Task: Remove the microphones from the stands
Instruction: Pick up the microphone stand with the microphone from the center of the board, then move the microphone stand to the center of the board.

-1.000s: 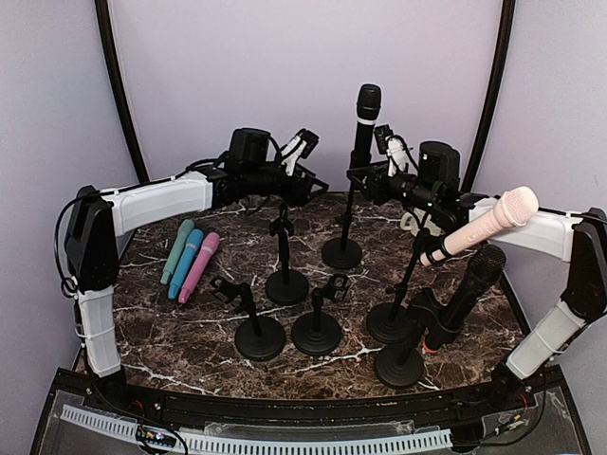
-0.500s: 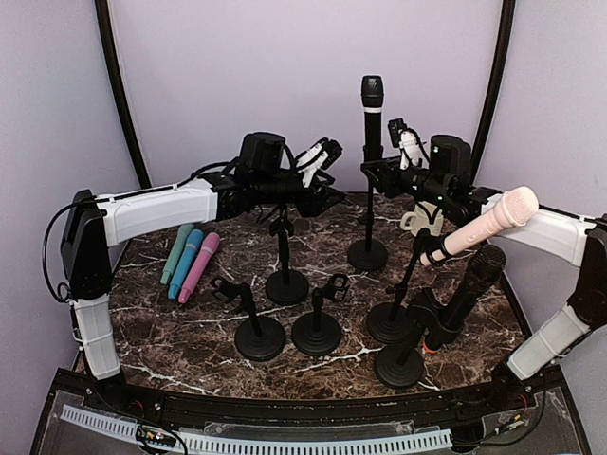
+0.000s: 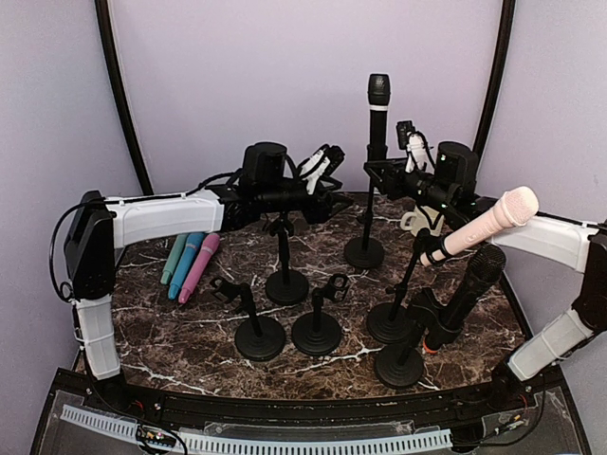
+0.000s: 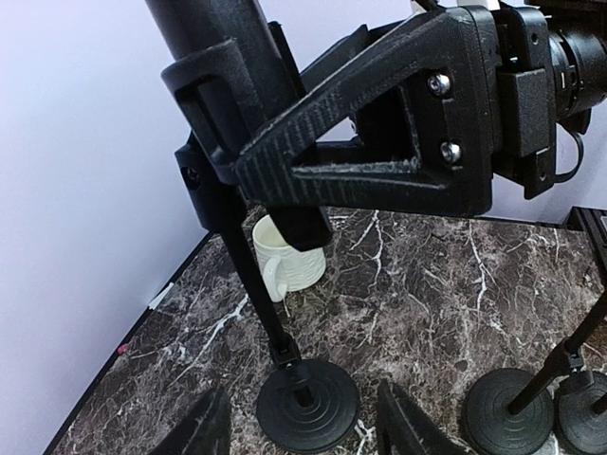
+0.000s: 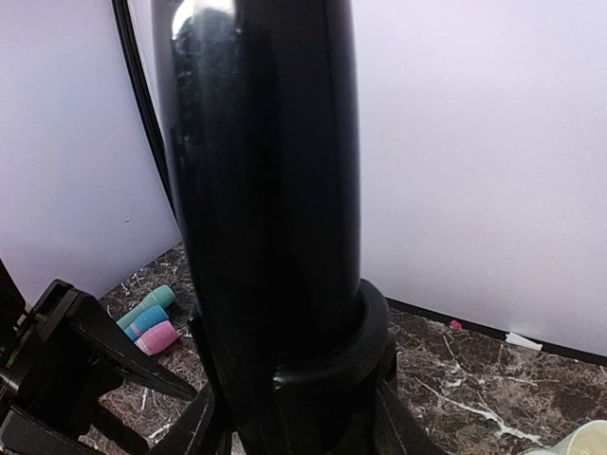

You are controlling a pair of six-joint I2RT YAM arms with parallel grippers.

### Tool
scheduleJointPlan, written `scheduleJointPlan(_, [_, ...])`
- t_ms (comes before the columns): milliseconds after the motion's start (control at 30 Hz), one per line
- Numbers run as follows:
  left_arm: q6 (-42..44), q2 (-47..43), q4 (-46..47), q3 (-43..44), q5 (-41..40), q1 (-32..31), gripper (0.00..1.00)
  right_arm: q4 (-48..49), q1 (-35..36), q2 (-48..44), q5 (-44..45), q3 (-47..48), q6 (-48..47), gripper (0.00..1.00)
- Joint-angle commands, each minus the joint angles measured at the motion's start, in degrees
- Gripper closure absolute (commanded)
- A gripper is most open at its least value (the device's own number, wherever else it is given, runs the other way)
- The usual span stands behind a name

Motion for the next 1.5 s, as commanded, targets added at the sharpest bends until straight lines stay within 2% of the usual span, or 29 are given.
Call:
scheduleJointPlan(0, [0.1, 2.5, 1.6, 1.0, 1.7, -1.1, 0.44, 15.3, -0.3, -3.0, -0.4, -2.3, 1.8, 0.89])
scheduleJointPlan(333, [7.2, 5.9, -2.6, 3.9, -5.6, -4.5, 0.43, 17.2, -0.3, -5.5, 1.4, -5.2, 2.5, 0.89])
scheduleJointPlan(567, [6.8, 3.8, -4.4, 5.5, -10.6, -6.5, 0.43, 16.8, -0.3, -5.7, 1.5, -4.6, 2.7, 0.89])
scheduleJointPlan(700, [-0.4, -0.5, -5.3, 4.8, -16.4, -7.3, 0.43, 16.4, -0.3, -5.9, 1.8, -4.8, 2.7, 0.89])
scheduleJointPlan(800, [-13.4, -6.6, -8.3, 0.9, -31.1, -7.4, 0.39, 16.3, -0.3, -6.2, 2.1, -5.3, 2.7, 0.89])
scheduleJointPlan(833, [-15.8, -8.1, -9.2, -0.2, -33.4, -7.4, 0.36, 16.2, -0.3, -6.3, 2.2, -5.4, 2.7, 0.89])
scheduleJointPlan(933, [-25.0, -13.8, -16.1, -3.8, -40.4, -7.4, 0.30, 15.8, -0.3, -6.1, 2.3, -5.2, 2.7, 0.89])
scheduleJointPlan(1000, [-28.9, -15.2, -22.7, -3.0, -42.9, -7.3, 0.28, 15.6, -0.3, -6.1, 2.2, -5.1, 2.7, 0.89])
scheduleJointPlan(1167, [-37.4, -16.9, -33.5, -3.3, -44.3, -7.0, 0.19, 15.6, -0.3, -6.1, 2.7, -5.6, 2.7, 0.89])
scheduleJointPlan(1367, [-42.1, -14.4, -36.8, -2.7, -38.2, -6.8, 0.15, 15.8, -0.2, -6.2, 3.0, -6.1, 3.3, 0.89])
scheduleJointPlan(1467, [-41.9, -12.2, -37.6, -1.4, -38.1, -6.6, 0.14, 15.9, -0.3, -6.3, 2.7, -6.2, 3.5, 0.89])
